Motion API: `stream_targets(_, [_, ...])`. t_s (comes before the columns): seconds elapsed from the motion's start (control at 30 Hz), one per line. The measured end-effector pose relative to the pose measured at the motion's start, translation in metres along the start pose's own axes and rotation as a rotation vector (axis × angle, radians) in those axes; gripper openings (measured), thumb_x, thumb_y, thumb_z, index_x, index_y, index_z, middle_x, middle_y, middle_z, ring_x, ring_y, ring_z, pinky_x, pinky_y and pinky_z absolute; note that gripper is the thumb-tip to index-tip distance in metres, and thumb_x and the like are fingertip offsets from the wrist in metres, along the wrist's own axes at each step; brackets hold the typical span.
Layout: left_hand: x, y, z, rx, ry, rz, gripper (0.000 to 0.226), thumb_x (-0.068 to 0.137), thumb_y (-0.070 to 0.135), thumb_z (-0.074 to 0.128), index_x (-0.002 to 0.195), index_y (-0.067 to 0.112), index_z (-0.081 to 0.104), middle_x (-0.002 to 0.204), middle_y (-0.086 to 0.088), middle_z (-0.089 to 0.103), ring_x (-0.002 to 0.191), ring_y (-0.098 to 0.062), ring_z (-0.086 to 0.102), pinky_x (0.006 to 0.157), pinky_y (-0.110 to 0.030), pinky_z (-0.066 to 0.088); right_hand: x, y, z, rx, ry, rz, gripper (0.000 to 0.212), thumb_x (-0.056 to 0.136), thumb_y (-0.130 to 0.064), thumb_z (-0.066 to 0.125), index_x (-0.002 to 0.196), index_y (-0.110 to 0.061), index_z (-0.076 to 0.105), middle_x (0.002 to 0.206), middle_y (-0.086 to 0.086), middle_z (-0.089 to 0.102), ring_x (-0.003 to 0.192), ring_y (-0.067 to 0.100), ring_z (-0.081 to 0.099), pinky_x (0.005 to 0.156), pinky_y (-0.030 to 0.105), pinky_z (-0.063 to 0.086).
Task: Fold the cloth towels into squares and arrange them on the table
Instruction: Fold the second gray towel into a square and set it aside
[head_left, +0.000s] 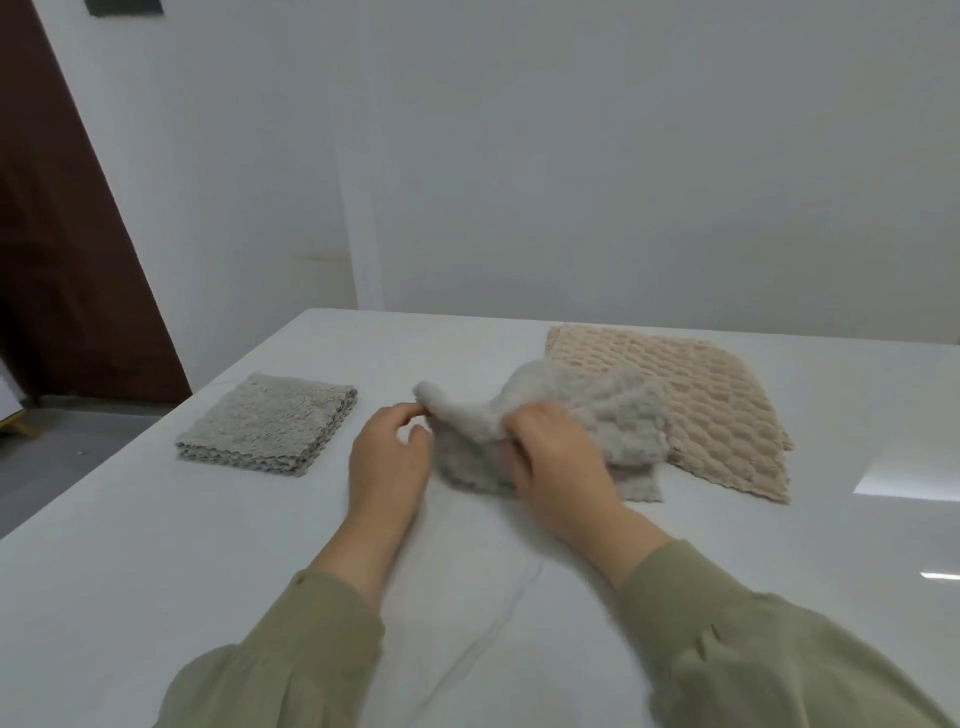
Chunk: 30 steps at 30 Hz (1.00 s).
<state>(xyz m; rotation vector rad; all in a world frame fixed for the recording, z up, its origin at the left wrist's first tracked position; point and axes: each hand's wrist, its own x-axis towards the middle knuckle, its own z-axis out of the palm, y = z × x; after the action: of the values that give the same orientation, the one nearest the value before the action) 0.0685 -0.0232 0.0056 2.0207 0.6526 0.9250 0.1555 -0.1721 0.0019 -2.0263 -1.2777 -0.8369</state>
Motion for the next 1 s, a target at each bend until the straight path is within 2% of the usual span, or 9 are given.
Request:
stream_targets(0.17, [0.004,-0.017,-0.040,-0.045,0.047,-0.014,0.031,0.089,0.006,0.048,0.110,0.022,0.065,0.112,0.009,0.061,0.103,-0.008,0.053,0.086,-0.022,0.037,-0.006,-0.029,0.013,-0.030,-0.137,-0.068,0.022,0.088,-0.026,0.044,0.087,-0.010,0.060,0.077,0.003,0.062,0.074,0.024,0.056,0.074,0.031,0.041])
stream_targets(0.33, [0.003,-0.023,-0.050,-0.051,0.013,0.050,0.032,0.093,0.009,0.048,0.120,0.023,0.061,0.118,0.012,0.057,0.108,-0.006,0.051,0.091,-0.024,0.039,-0.007,-0.012,-0.005,-0.102,0.046,0.262,0.036,0.087,-0.028,0.036,0.100,-0.009,0.064,0.096,0.006,0.066,0.096,0.028,0.058,0.098,0.045,0.040])
stream_targets(0.43, [0.004,-0.025,-0.041,0.042,-0.143,0.165,0.033,0.094,0.018,0.051,0.127,0.023,0.055,0.127,0.014,0.049,0.119,-0.002,0.040,0.103,-0.024,0.030,-0.010,-0.005,-0.012,-0.194,-0.272,0.498,0.061,0.086,-0.048,0.018,0.122,-0.016,0.054,0.114,0.003,0.062,0.121,0.026,0.047,0.114,0.050,0.013])
stream_targets(0.5, [0.004,-0.028,-0.033,0.162,-0.296,0.256,0.035,0.094,0.029,0.050,0.127,0.020,0.056,0.133,0.010,0.047,0.126,-0.007,0.037,0.107,-0.024,0.025,-0.012,-0.005,-0.009,-0.220,-0.439,0.494,0.056,0.089,-0.051,0.017,0.118,-0.019,0.053,0.105,0.001,0.063,0.113,0.023,0.051,0.115,0.052,0.006])
stream_targets(0.6, [0.000,-0.023,-0.034,0.185,-0.370,0.226,0.024,0.097,0.035,0.045,0.084,0.032,0.065,0.093,0.013,0.066,0.097,-0.015,0.058,0.080,-0.025,0.041,-0.012,-0.011,-0.005,-0.114,-0.410,0.386,0.045,0.090,-0.050,0.021,0.078,-0.019,0.053,0.070,-0.005,0.055,0.076,0.017,0.053,0.110,0.046,0.021])
stream_targets(0.7, [0.004,-0.011,-0.047,0.034,-0.290,0.086,0.034,0.096,0.035,0.047,0.072,0.026,0.068,0.062,0.004,0.066,0.066,-0.013,0.062,0.063,-0.023,0.043,-0.011,-0.016,-0.007,0.174,-0.297,0.379,0.042,0.095,-0.038,0.041,0.063,-0.012,0.050,0.053,0.002,0.050,0.056,0.018,0.048,0.072,0.034,0.041])
stream_targets(0.77, [0.007,-0.004,-0.057,-0.042,-0.235,0.052,0.029,0.096,0.032,0.048,0.079,0.024,0.070,0.064,0.000,0.069,0.064,-0.006,0.062,0.063,-0.019,0.042,-0.011,-0.019,-0.008,0.263,-0.285,0.352,0.050,0.090,-0.046,0.039,0.066,-0.006,0.058,0.052,0.009,0.052,0.054,0.021,0.048,0.058,0.035,0.039])
stream_targets(0.87, [0.008,0.000,-0.062,0.080,-0.230,0.134,0.021,0.095,0.031,0.050,0.091,0.026,0.070,0.082,0.014,0.069,0.077,0.003,0.060,0.069,-0.019,0.044,-0.008,-0.021,-0.006,0.312,-0.247,0.299,0.060,0.084,-0.053,0.029,0.073,-0.007,0.065,0.052,0.007,0.056,0.051,0.018,0.051,0.056,0.034,0.042])
stream_targets(1.0, [-0.002,0.000,-0.039,0.384,-0.495,0.301,0.037,0.095,0.047,0.043,0.123,0.030,0.060,0.117,0.016,0.062,0.107,-0.002,0.053,0.090,-0.022,0.039,0.006,-0.003,-0.002,0.284,0.010,0.458,0.045,0.091,-0.038,0.033,0.088,-0.011,0.069,0.074,-0.002,0.068,0.070,0.015,0.061,0.062,0.028,0.041])
